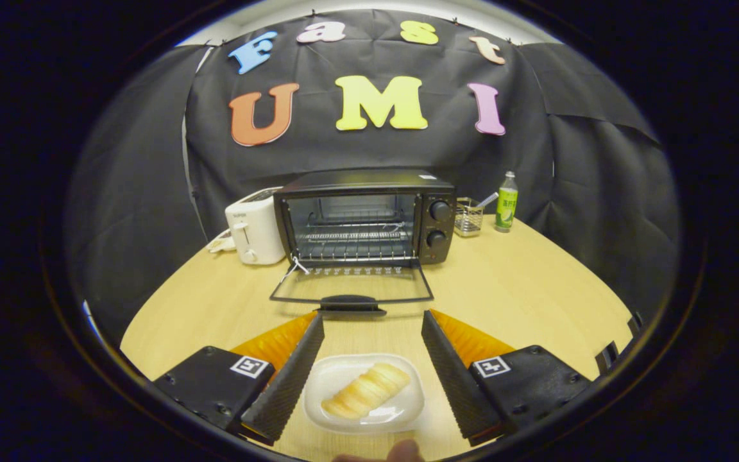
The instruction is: Open the toaster oven, put the food inside, and close the toaster oven door.
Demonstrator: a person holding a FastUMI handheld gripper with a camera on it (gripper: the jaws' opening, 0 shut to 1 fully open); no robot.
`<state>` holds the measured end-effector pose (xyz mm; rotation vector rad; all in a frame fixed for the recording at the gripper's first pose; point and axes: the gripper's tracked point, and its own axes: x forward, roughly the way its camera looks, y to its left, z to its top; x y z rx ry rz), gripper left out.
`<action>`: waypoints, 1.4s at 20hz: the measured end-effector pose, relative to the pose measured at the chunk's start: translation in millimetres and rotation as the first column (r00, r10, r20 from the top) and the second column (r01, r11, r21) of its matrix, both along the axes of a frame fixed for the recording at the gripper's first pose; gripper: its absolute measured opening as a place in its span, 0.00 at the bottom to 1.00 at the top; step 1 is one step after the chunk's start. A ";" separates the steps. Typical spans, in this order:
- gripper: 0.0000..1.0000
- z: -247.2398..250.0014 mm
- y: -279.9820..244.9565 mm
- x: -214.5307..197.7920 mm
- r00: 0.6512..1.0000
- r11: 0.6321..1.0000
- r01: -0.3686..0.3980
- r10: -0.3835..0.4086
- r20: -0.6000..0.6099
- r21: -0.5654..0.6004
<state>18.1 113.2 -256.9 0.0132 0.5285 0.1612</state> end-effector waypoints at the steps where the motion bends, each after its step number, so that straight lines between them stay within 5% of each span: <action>1: 1.00 -5.8 0.9 -6.5 1.000 1.000 -0.003 0.003 -0.014 -0.005; 15: 0.98 -105.3 13.6 -44.9 0.961 0.998 0.047 -0.035 -0.275 0.035; 18: 0.91 -110.3 10.1 -42.5 0.955 0.997 0.067 -0.051 -0.292 0.046; 24: 0.42 -100.9 1.1 -38.6 0.956 0.988 0.120 -0.089 -0.281 0.095; 28: 0.35 -72.4 -0.8 -30.4 0.971 0.982 0.127 -0.095 -0.218 0.137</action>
